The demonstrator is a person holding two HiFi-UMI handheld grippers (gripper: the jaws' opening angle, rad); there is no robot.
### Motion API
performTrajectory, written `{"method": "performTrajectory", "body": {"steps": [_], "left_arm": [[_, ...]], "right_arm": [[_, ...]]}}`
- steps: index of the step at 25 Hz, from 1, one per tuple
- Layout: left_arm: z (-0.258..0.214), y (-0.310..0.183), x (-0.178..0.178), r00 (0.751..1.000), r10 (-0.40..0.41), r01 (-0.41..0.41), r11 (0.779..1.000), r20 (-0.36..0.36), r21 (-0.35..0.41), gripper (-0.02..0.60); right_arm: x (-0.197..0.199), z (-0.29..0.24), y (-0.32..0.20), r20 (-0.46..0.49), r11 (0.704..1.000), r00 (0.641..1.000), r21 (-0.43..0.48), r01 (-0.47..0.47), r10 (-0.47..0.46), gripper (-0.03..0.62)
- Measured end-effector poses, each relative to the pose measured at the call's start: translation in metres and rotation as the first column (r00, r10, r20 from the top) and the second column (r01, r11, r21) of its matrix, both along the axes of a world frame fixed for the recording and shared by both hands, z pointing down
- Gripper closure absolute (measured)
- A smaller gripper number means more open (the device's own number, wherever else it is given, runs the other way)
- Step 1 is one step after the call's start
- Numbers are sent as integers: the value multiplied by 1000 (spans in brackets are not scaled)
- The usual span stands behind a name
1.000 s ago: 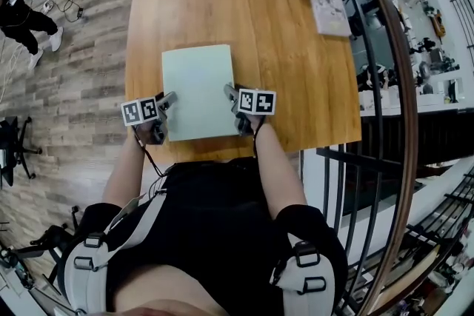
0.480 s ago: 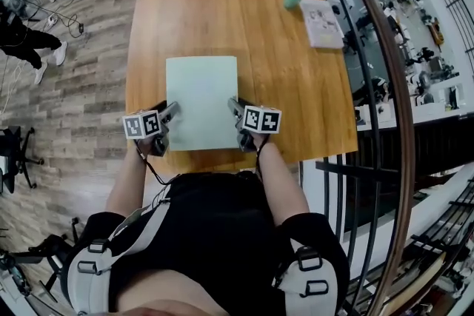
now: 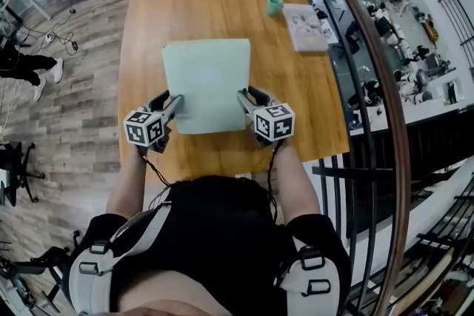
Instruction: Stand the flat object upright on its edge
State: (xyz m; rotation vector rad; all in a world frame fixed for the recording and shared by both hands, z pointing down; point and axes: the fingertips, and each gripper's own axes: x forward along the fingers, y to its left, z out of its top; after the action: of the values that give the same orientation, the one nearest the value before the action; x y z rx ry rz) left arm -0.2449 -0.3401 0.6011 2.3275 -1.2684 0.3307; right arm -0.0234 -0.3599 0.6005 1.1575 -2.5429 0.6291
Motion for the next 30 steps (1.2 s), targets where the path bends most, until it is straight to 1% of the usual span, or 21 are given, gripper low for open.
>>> {"method": "performTrajectory", "body": {"steps": [3, 7, 10, 13, 16, 18, 23, 26, 30], "left_arm": [[-18, -11, 24, 998, 30, -34, 996, 49, 85, 403], [-36, -21, 49, 993, 44, -63, 981, 110, 182, 411], [-42, -27, 63, 985, 38, -77, 969, 166, 234, 417], [-43, -33, 80, 975, 28, -86, 961, 220, 262, 422], [-38, -37, 99, 966, 26, -99, 957, 259, 273, 428], [-31, -38, 109, 963, 23, -97, 959, 268, 267, 431], [-5, -34, 127, 963, 16, -77, 972, 269, 220, 439], [15, -27, 129, 958, 14, -69, 981, 287, 182, 446], [24, -18, 130, 952, 14, -76, 978, 304, 193, 460]], "right_arm": [[24, -19, -8, -58, 996, 998, 86, 2, 3, 444], [49, -33, -16, -98, 985, 995, 174, -5, 22, 447], [63, -39, -20, -122, 971, 991, 237, -17, 47, 448], [80, -38, -24, -153, 958, 984, 284, -49, 96, 450], [99, -32, -27, -177, 948, 972, 305, -91, 151, 451], [110, -25, -29, -194, 946, 966, 307, -107, 172, 451], [126, -9, -33, -240, 944, 953, 315, -102, 183, 453], [128, 9, -31, -273, 951, 945, 293, -95, 179, 453], [131, 21, -26, -239, 946, 951, 303, -117, 194, 451]]}}
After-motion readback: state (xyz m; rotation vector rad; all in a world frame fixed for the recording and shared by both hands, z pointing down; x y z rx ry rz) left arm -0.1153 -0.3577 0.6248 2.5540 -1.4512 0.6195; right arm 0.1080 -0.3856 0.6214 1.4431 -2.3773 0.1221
